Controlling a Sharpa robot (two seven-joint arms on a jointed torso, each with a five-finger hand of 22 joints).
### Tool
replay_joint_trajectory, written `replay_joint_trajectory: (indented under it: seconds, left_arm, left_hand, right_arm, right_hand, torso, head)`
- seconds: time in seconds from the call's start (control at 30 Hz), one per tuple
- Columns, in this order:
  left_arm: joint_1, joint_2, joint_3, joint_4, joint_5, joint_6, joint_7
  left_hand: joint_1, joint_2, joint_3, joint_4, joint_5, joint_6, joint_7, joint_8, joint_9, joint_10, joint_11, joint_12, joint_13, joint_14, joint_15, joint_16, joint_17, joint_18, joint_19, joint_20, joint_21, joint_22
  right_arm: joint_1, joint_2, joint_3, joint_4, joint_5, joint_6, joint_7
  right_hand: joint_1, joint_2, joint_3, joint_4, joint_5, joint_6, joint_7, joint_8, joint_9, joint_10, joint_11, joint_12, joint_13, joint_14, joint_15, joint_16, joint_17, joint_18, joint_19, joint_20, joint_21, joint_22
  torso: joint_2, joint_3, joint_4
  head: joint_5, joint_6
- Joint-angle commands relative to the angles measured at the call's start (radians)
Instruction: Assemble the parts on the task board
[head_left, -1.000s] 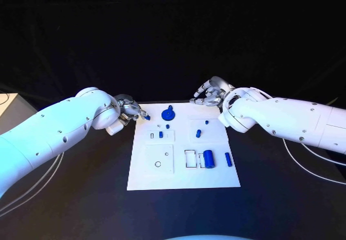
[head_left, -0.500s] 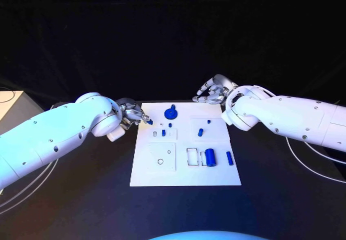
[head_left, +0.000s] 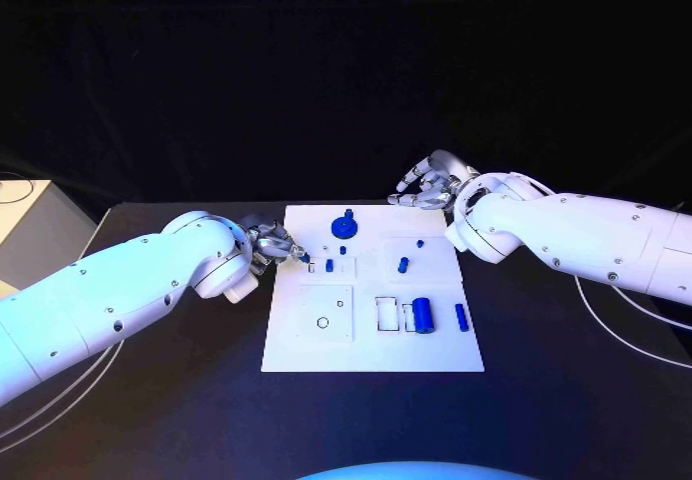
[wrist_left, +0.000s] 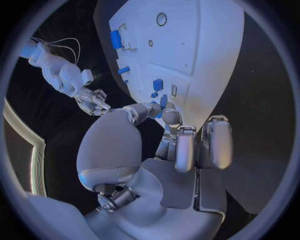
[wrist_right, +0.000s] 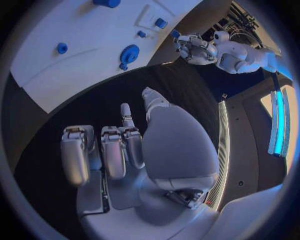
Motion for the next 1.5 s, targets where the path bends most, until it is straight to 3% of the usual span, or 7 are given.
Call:
replay_joint_trajectory:
  seconds: [0.03,0.53,1.5]
  left_arm:
    - [-0.005,0.004,0.000,0.005,-0.022,-0.039,0.010]
    - [-0.021,0.022,-0.003,-0.013,-0.082,-0.041,0.020]
    - [-0.028,0.043,-0.013,-0.024,-0.179,-0.010,0.027]
  left_hand:
    - [0.002,0.010,0.180,-0.184,0.004,0.017,-0.009,0.005,0.000,0.008,0.001,0.004,0.002,0.099,-0.007,0.005,0.239,-0.010,0.010,0.000,0.004,0.042]
    - [0.001,0.009,0.182,-0.186,0.004,0.019,-0.010,0.005,0.000,0.009,0.000,0.003,0.000,0.099,-0.008,0.005,0.239,-0.009,0.009,-0.001,0.004,0.041]
    - [0.000,0.008,0.184,-0.188,0.003,0.020,-0.011,0.004,-0.001,0.010,-0.001,0.000,-0.002,0.100,-0.009,0.005,0.240,-0.009,0.009,-0.003,0.004,0.040]
  right_arm:
    - [-0.001,0.000,0.000,0.001,-0.007,0.013,0.008]
    - [-0.001,-0.002,0.000,0.007,-0.007,0.013,0.009]
    - [-0.001,-0.005,0.000,0.013,-0.007,0.014,0.009]
  right_hand:
    - [-0.010,0.001,-0.002,0.001,0.004,-0.008,0.000,0.006,0.001,0.070,-0.001,-0.001,0.229,0.099,-0.006,-0.001,0.243,0.004,0.074,-0.007,-0.007,0.215]
    - [-0.010,0.001,-0.002,0.001,0.004,-0.008,0.000,0.006,0.001,0.070,-0.001,-0.001,0.229,0.099,-0.006,-0.001,0.243,0.004,0.074,-0.007,-0.007,0.215]
    - [-0.010,0.001,-0.002,0.001,0.004,-0.008,0.000,0.006,0.001,0.070,-0.001,-0.001,0.229,0.099,-0.006,-0.001,0.243,0.004,0.074,-0.007,-0.007,0.215]
  torso:
    - [0.003,0.0015,-0.0026]
    - [0.003,0.0012,-0.0012]
    - [0.003,0.0011,-0.0007]
  head:
    - [0.001,-0.001]
    - [-0.001,-0.007]
    - [-0.002,-0.017]
